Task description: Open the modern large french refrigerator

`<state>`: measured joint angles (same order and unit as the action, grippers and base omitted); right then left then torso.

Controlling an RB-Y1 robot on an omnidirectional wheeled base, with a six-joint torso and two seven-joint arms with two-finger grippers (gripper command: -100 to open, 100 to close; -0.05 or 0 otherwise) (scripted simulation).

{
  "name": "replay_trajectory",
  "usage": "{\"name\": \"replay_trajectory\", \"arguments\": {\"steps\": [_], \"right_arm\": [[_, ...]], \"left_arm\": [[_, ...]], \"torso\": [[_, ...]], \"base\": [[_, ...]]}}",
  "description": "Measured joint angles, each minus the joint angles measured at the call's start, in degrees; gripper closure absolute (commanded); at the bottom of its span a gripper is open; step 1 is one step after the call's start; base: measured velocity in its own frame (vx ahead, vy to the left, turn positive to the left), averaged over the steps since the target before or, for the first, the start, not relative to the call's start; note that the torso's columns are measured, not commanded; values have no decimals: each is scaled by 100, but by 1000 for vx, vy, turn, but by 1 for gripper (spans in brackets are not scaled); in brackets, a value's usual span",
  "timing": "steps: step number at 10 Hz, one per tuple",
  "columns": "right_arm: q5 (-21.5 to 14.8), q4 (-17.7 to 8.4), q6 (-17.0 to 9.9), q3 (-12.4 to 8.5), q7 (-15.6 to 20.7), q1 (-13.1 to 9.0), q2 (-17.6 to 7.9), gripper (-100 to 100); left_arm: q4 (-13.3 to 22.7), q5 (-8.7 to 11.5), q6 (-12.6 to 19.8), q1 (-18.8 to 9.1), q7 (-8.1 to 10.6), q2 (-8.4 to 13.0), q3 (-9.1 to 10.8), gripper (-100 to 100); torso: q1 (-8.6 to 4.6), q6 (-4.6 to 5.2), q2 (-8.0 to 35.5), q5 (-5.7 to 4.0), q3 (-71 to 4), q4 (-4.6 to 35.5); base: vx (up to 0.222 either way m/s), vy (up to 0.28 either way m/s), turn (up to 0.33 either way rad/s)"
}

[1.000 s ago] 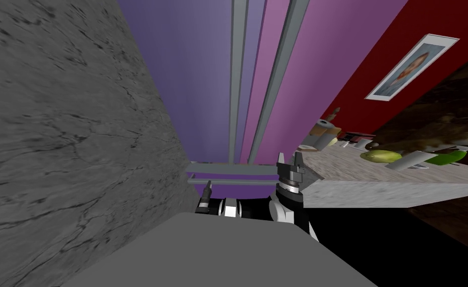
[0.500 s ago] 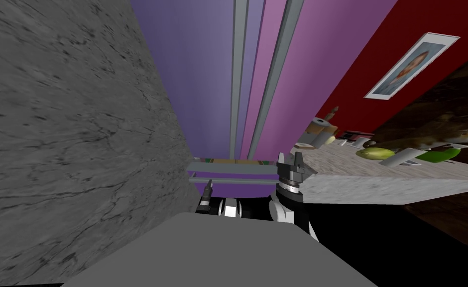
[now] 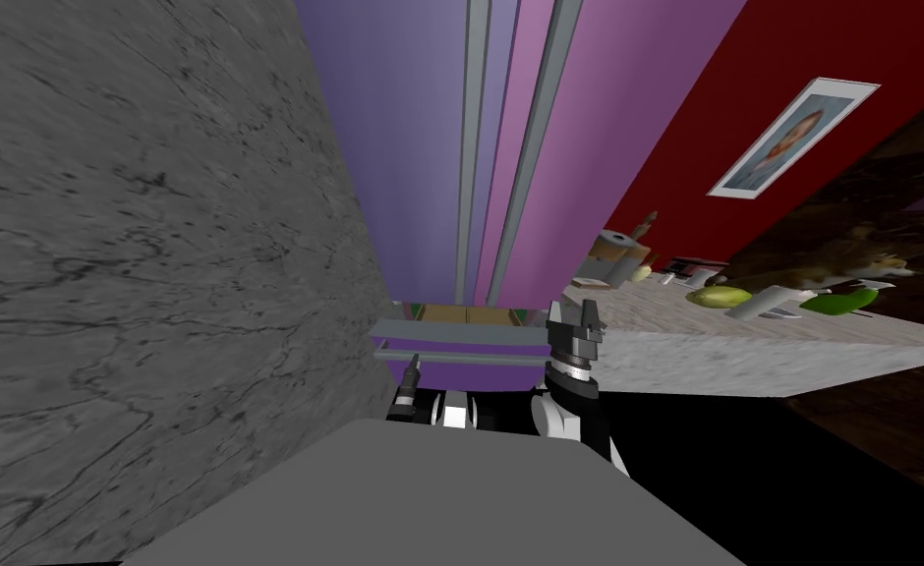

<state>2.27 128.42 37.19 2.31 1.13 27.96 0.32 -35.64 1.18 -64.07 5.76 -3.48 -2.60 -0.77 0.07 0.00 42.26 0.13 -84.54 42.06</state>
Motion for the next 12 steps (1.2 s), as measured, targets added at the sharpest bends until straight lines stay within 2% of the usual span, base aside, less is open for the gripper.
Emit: {"name": "replay_trajectory", "arguments": {"steps": [3,4,6,7,8,10,12], "right_arm": [[0,0,0,0,0,1,0,0],[0,1,1,0,0,3,0,0],[0,1,1,0,0,3,0,0],[0,1,1,0,0,3,0,0],[0,0,0,0,0,1,0,0],[0,0,0,0,0,1,-1,0],[0,0,0,0,0,1,-1,0]], "left_arm": [[54,-10,20,-9,7,1,-18,100],[31,-6,19,12,35,47,-126,100],[-17,20,-10,35,139,203,-472,100],[-65,37,-17,74,197,296,-654,-100],[-181,27,83,68,219,308,-641,-100],[-708,-29,520,111,254,319,-526,-100],[-902,-62,882,-40,259,285,-379,-100]], "torso": [[4,4,-55,-5,-30,4],[-1,-8,-55,-14,-35,6],[10,-19,-17,-16,-12,8],[17,-17,-8,-13,-6,9],[15,-2,9,-9,2,20],[2,0,22,-11,10,28],[-10,-1,11,-20,-1,33]], "base": [[-115,-13,63],[-21,-47,320],[-9,-59,308],[-52,-37,11],[-90,0,-92],[-113,0,-80],[-97,2,-49]]}}
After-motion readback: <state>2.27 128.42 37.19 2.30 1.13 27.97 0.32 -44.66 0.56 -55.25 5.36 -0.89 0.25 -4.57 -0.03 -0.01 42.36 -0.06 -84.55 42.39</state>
